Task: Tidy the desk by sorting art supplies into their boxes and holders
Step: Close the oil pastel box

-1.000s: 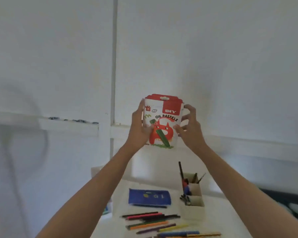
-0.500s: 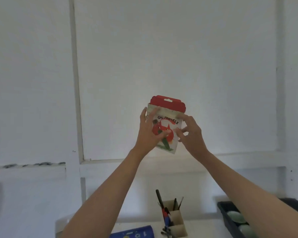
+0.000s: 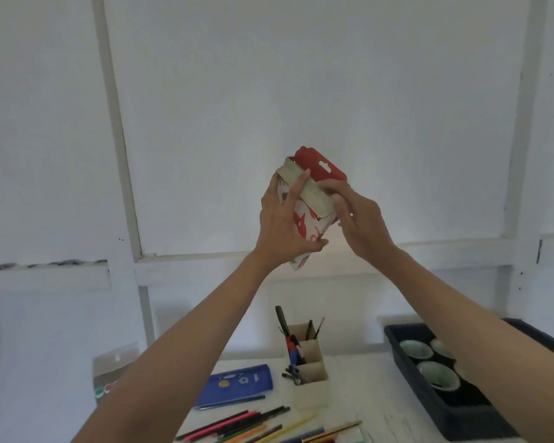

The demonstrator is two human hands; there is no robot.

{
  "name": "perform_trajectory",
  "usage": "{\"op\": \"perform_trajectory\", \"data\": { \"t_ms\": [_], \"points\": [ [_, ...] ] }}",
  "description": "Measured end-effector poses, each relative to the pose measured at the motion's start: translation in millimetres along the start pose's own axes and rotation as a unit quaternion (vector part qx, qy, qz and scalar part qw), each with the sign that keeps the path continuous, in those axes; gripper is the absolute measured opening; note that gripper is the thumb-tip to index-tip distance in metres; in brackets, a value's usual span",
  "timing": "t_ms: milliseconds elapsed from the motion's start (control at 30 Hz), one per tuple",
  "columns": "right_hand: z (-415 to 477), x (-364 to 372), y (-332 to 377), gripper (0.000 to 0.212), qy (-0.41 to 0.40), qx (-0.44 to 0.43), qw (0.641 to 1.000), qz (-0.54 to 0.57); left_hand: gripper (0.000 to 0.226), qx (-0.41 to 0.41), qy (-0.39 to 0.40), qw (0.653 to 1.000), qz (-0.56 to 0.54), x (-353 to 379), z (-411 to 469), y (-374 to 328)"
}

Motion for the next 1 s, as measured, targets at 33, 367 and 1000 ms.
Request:
{"op": "perform_trajectory", "data": {
  "t_ms": [33,367,1000],
  "points": [
    [-4.5,-3.8,-3.2,0.032,-0.007,0.019,1.0,0.007,0.114,0.01,0.008,1.0,0.013,2.1,-6.4,2.0],
    [-110.1,27.6,-28.7,0.023,0.088,0.317,0.903,0.275,0.1,-0.042,0.138,0.985,0.098,20.6,-122.2,57.8],
    [-327.8,209.5,79.4,0.07,0.591,0.049,0.771,0.233,0.101,-0.353,0.294,0.854,0.243,-100.6,-422.1,154.1]
  ]
}}
Point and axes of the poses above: each hand's wrist, its own z-axis towards the middle knuckle, its own x-axis out of the palm, y = z × x, the point moved 5 cm from there along z, towards the middle knuckle, and after that the axes turned 15 degrees about -x, right-handed, at the moved point
